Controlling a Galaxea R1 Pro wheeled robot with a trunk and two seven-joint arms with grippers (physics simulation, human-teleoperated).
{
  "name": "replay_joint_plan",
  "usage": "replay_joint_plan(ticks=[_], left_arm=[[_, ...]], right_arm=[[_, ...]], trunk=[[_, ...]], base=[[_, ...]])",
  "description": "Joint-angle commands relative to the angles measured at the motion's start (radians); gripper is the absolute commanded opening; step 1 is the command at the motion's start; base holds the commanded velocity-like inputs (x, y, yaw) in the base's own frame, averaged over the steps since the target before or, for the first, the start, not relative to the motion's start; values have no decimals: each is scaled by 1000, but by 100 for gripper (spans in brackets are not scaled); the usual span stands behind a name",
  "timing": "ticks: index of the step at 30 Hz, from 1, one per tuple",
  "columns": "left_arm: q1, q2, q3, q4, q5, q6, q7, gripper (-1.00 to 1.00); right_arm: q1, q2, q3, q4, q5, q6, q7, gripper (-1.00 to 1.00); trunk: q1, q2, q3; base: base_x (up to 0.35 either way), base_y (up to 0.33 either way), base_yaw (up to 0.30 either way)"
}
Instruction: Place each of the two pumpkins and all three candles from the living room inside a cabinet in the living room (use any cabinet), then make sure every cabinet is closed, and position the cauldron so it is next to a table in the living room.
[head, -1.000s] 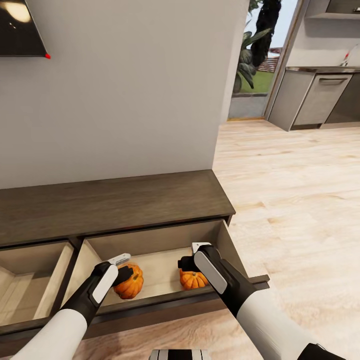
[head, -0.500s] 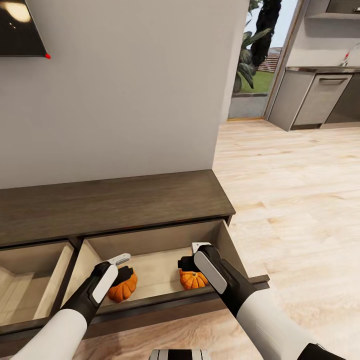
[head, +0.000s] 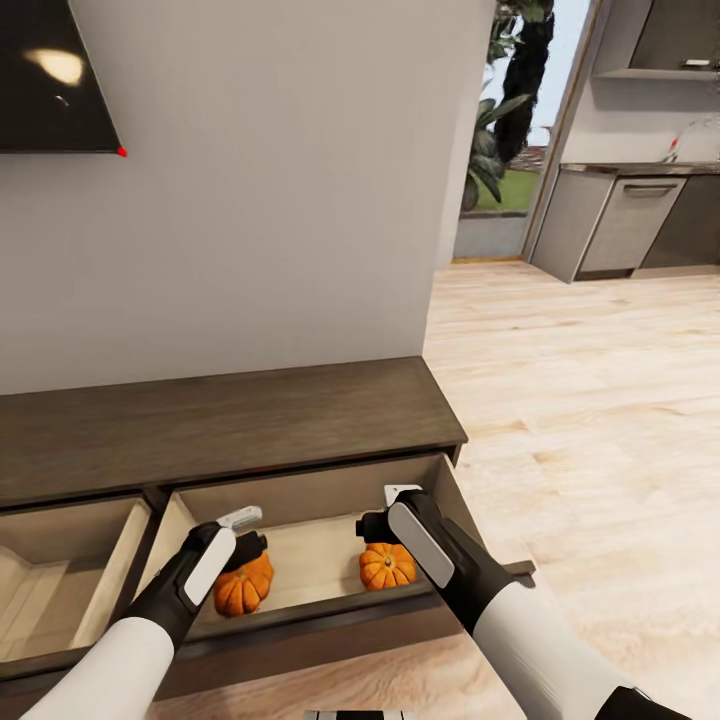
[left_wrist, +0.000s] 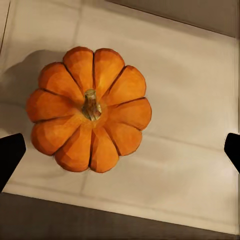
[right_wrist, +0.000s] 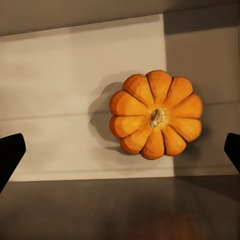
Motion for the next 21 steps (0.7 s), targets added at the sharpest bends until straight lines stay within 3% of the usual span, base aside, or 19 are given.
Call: replay_joint_plan(ticks=[1, 21], left_arm=[[0, 1, -6, -2, 10, 9, 9, 100], [0, 1, -4, -37, 11, 32, 11, 100]], right_arm=[[-1, 0, 2, -1, -10, 0, -10, 100], [-1, -1, 2, -2, -10, 0, -10, 100]], trunk=[[-1, 0, 3], [-10, 5, 80]], base=[[0, 0, 0], [0, 0, 0]])
